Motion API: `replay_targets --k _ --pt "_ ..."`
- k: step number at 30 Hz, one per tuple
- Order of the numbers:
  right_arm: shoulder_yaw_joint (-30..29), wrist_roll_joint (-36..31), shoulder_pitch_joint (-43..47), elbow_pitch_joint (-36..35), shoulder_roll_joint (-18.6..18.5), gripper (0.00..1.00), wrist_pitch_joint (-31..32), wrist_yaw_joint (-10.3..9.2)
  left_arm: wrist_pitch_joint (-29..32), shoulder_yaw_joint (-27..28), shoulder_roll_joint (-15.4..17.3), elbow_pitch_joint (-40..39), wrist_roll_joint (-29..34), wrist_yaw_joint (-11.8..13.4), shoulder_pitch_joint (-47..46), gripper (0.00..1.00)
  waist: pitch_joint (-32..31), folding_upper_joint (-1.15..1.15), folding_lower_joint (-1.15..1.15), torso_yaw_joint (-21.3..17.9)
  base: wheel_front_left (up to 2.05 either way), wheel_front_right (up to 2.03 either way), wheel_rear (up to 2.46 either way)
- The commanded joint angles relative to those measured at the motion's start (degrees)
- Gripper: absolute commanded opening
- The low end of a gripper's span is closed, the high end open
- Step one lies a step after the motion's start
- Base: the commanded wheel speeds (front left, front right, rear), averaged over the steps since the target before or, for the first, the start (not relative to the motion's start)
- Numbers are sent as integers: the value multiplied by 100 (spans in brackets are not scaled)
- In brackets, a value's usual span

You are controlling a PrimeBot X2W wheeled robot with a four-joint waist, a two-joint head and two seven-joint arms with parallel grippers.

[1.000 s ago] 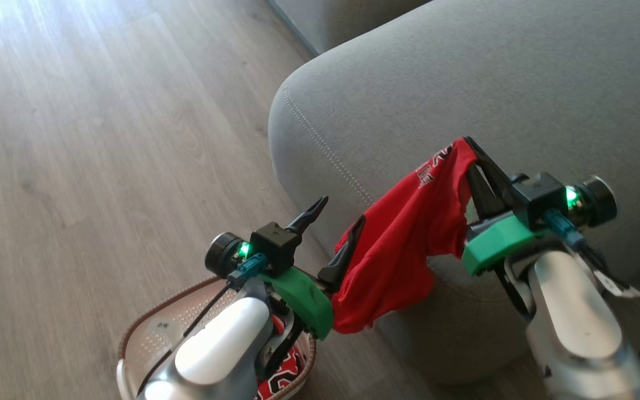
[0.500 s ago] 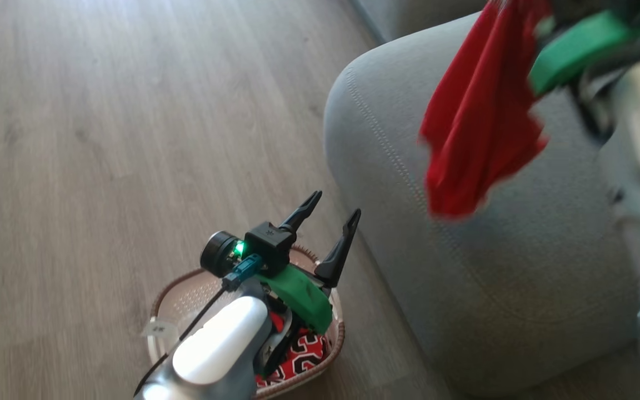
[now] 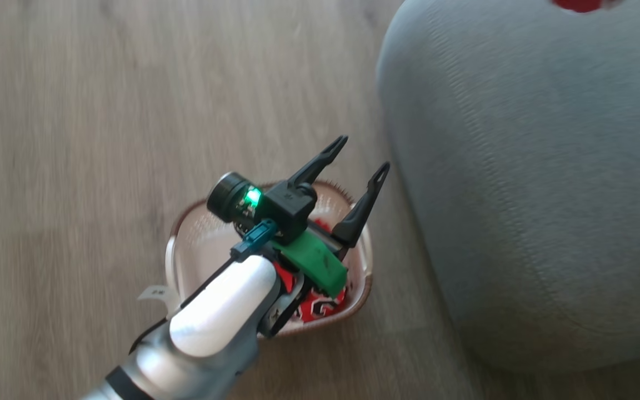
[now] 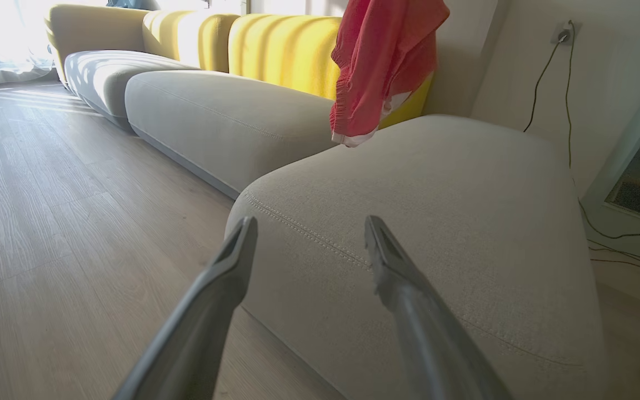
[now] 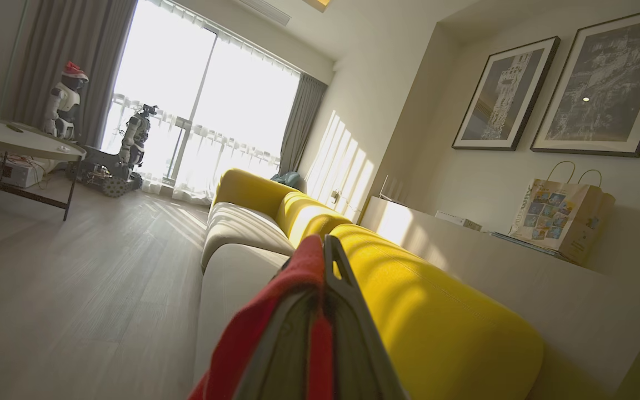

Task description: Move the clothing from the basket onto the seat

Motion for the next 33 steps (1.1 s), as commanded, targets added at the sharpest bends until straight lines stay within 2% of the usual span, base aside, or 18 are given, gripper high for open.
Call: replay_targets --k 1,6,14,27,28,29,30,31,33 --pt "-126 -131 -175 -91 31 0 -61 -2 38 105 107 -240 62 40 -236 100 504 0 0 364 0 0 0" --pt "-806 -543 -72 174 84 0 -161 -2 138 58 161 -432 183 77 -430 100 983 0 0 515 0 0 0" --pt "-1794 -1222 810 563 350 0 -283 -2 226 -34 236 -584 277 95 -542 100 1464 0 0 589 0 0 0" --pt "-2583 -1892 1812 859 759 0 -327 -2 256 -77 352 -587 260 129 -532 100 1660 0 0 504 0 0 0" --pt "-2622 -1916 1834 840 775 20 -328 -2 257 -75 363 -586 255 131 -535 100 1664 0 0 493 0 0 0" --pt "-2656 -1935 1857 819 797 47 -329 -2 257 -72 374 -583 250 134 -537 100 1664 0 0 481 0 0 0" --pt "-2679 -1950 1877 803 818 81 -329 -2 256 -69 385 -579 244 137 -537 100 1660 0 0 469 0 0 0" --pt "-2685 -1960 1896 793 849 100 -329 -2 254 -64 397 -572 237 143 -534 100 1650 0 0 452 0 0 0" --pt "-2648 -1913 1921 783 936 100 -330 -2 249 -39 424 -560 210 168 -513 100 1615 0 0 405 0 0 0"
